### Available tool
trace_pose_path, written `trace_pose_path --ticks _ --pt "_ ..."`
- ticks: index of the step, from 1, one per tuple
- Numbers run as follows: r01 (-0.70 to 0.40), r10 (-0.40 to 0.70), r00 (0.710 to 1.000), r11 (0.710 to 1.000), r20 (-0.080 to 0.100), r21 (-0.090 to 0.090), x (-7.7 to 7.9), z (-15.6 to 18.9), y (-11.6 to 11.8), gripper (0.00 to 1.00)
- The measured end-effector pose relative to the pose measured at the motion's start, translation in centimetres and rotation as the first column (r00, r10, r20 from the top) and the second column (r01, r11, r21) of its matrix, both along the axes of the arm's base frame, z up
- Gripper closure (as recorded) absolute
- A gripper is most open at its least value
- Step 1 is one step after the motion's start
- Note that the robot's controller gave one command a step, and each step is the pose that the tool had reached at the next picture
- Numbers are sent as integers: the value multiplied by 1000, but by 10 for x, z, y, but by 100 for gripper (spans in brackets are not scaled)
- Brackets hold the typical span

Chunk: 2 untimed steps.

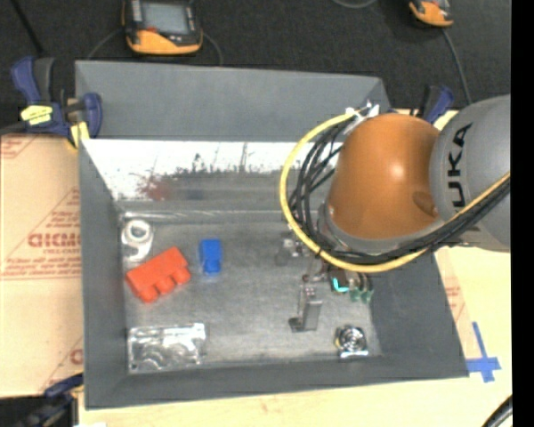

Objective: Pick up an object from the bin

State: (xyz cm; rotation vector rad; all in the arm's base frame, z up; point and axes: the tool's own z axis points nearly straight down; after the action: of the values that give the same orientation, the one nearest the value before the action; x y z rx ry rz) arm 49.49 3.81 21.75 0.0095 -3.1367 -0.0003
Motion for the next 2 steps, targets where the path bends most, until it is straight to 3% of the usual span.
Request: trace_pose_path --ticks 1,2 --pt "-44 44 999 999 12 3 69 -16 76 0" --pt "2 -2 1000 1000 5 4 83 -105 189 0"
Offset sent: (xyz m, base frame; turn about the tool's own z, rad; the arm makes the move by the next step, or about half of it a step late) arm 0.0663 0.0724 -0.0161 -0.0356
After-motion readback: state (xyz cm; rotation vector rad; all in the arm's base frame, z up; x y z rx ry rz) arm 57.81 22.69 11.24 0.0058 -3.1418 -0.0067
